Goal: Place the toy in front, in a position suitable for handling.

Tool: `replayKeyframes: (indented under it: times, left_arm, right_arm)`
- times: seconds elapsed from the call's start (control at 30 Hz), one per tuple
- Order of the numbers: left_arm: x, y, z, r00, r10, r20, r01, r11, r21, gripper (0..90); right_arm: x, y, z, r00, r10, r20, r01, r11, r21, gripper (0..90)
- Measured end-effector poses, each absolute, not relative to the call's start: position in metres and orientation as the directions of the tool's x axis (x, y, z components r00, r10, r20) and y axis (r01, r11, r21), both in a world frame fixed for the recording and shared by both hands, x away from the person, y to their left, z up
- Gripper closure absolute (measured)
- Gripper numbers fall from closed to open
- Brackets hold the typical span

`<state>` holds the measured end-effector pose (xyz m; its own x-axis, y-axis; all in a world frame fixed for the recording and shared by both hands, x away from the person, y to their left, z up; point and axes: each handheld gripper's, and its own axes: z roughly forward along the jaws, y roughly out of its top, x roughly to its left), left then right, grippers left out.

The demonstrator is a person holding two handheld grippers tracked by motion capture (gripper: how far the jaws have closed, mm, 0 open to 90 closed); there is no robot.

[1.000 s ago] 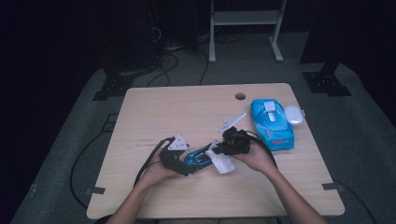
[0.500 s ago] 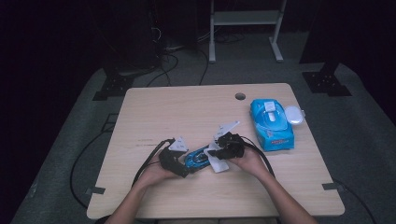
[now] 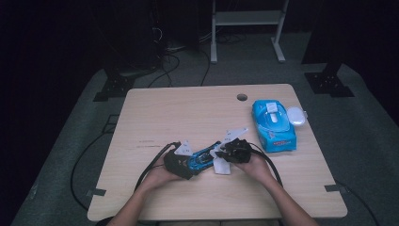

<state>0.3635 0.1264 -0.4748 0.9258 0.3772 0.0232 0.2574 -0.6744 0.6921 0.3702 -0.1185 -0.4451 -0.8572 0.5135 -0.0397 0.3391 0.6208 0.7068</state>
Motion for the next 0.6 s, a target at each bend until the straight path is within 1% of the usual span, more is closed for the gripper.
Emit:
replayKeyframes:
  times: [0.07, 0.23, 0.3, 0.4, 0.53, 0.6]
  left_arm:
    - [0.364, 0.126, -0.475, 0.927, 0.376, 0.022, 0.256, -0.672, 0.694, 24.7]
    - [0.363, 0.125, -0.475, 0.924, 0.382, 0.024, 0.258, -0.669, 0.697, 25.0]
    - [0.363, 0.126, -0.475, 0.925, 0.380, 0.023, 0.257, -0.667, 0.699, 25.1]
    - [0.363, 0.126, -0.474, 0.924, 0.381, 0.026, 0.253, -0.664, 0.703, 25.4]
    - [0.363, 0.125, -0.474, 0.927, 0.374, 0.035, 0.239, -0.659, 0.713, 25.5]
    - [0.363, 0.122, -0.472, 0.927, 0.373, 0.042, 0.231, -0.656, 0.718, 25.6]
  right_arm:
    - [0.367, -0.114, -0.444, -0.866, 0.498, -0.040, 0.326, 0.625, 0.709, 80.6]
    - [0.357, -0.096, -0.445, -0.906, 0.423, 0.016, 0.302, 0.618, 0.725, 80.8]
    - [0.355, -0.094, -0.445, -0.911, 0.413, -0.016, 0.276, 0.636, 0.721, 80.9]
    - [0.357, -0.102, -0.444, -0.896, 0.442, -0.037, 0.284, 0.637, 0.716, 81.0]
    - [0.365, -0.127, -0.443, -0.845, 0.530, -0.069, 0.330, 0.618, 0.714, 81.1]
    - [0.370, -0.137, -0.444, -0.837, 0.546, -0.025, 0.359, 0.585, 0.727, 81.2]
